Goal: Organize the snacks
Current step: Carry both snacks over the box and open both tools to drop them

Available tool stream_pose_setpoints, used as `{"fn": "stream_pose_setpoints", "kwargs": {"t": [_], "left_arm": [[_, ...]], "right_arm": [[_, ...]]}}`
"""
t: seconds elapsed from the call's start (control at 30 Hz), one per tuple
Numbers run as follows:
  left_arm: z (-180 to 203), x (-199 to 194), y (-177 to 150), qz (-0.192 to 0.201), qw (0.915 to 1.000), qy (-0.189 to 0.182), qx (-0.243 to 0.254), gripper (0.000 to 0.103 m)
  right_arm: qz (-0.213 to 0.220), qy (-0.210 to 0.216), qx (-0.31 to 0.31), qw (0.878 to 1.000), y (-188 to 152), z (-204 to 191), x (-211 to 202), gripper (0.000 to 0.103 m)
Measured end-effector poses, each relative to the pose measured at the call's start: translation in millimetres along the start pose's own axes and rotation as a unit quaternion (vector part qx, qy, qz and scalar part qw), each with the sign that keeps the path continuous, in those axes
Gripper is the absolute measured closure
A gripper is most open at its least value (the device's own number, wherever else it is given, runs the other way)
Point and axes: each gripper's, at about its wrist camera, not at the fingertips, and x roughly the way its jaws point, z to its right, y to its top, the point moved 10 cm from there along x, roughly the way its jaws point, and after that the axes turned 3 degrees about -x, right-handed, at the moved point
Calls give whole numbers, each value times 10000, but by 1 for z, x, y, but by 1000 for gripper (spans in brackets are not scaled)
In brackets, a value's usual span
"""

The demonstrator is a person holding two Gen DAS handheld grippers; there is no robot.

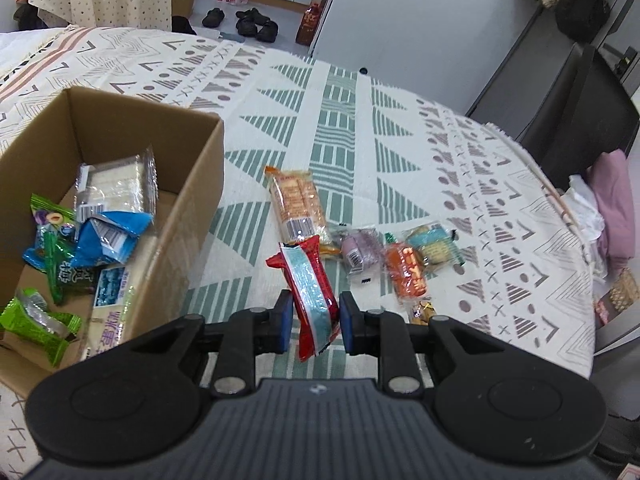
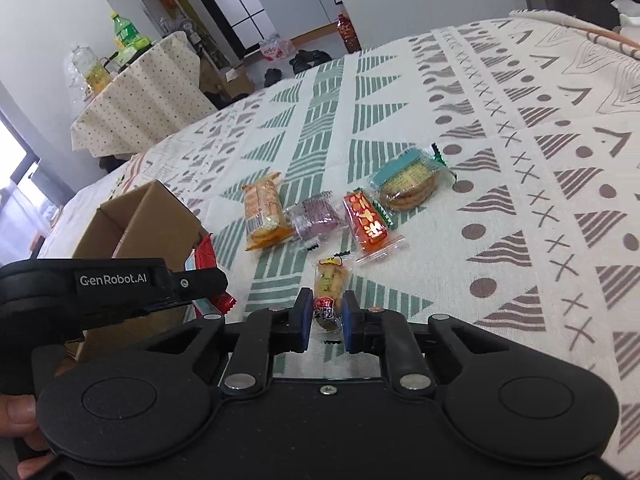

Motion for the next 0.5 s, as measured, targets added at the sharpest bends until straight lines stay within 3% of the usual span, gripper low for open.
{"fn": "stream_pose_setpoints", "kwargs": {"t": [0.5], "left_arm": [[-20,-57,20,348,9980,-410,-343,80]], "right_arm": [[495,-153,-274,9983,27,-54,-37,88]]}}
